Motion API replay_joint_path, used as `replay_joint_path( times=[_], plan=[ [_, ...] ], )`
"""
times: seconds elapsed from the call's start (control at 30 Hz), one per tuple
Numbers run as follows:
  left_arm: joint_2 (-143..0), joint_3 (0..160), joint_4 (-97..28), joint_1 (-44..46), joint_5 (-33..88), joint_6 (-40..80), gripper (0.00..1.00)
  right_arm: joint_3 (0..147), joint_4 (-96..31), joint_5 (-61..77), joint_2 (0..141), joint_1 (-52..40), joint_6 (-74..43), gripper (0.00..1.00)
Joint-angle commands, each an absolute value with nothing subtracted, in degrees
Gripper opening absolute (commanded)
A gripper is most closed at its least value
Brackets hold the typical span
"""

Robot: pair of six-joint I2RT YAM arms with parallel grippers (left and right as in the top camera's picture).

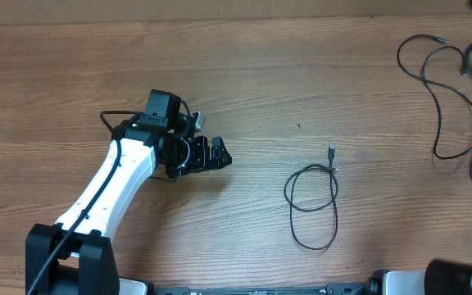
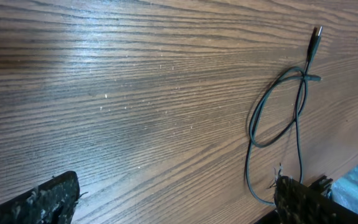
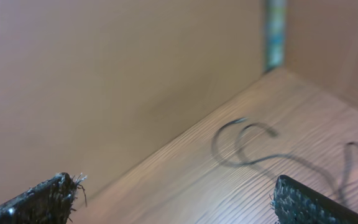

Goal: Untangle cables

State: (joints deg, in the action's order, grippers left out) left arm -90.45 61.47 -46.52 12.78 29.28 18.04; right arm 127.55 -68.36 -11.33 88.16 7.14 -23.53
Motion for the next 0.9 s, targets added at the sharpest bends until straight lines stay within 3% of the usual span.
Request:
replay_joint_path(
  times=[0.0, 0.4, 0.67, 0.87],
  plan=[
    [-90.98, 61.6, -46.46, 13.1, 29.34, 18.22, 1.0, 127.7, -71.33, -11.79, 81.95, 1.89, -24.23, 1.0],
    [-90.98, 61.6, -46.46, 13.1, 29.32, 18.22, 1.0, 127.68, -96.33, -18.61, 71.96, -1.02, -29.87, 1.0],
    [-90.98, 61.6, -46.46, 13.1, 29.32, 18.22, 0.99, 119.83, -97.03, -11.42, 66.17, -1.02, -30.28, 1.0],
    [-90.98, 61.6, -46.46, 13.1, 29.32, 18.22, 1.0, 104.79, -97.03, -5.5, 61.78, -1.02, -32.21, 1.0]
  ],
)
